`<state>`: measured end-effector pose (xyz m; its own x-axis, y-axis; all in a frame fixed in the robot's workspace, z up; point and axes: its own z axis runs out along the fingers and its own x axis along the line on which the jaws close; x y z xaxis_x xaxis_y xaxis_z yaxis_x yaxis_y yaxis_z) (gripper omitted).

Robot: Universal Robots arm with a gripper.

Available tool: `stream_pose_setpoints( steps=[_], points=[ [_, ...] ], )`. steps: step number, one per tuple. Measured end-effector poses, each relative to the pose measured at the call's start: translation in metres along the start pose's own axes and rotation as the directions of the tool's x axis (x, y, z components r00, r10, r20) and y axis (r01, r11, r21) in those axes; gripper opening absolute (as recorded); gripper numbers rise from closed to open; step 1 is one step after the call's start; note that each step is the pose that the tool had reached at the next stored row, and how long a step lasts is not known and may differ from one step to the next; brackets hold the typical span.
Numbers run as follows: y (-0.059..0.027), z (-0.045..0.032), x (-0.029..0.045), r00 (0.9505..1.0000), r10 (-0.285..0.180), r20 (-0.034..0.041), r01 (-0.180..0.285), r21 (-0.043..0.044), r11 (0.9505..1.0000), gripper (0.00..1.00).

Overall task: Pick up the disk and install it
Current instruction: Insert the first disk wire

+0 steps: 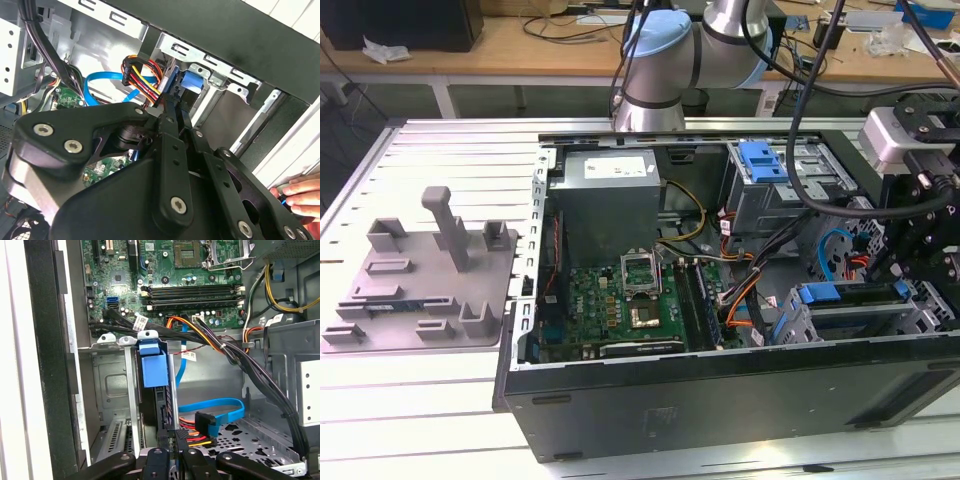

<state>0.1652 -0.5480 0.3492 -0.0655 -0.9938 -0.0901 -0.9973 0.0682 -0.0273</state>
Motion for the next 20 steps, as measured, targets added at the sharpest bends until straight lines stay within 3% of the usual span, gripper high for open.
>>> stream_pose_setpoints(
  steps=[20],
  points=[
    [-0.0003, 0.0020, 0.0001, 1.0000, 0.000, -0.0001, 0.000, 0.0000, 1.0000, 0.17]
  ],
)
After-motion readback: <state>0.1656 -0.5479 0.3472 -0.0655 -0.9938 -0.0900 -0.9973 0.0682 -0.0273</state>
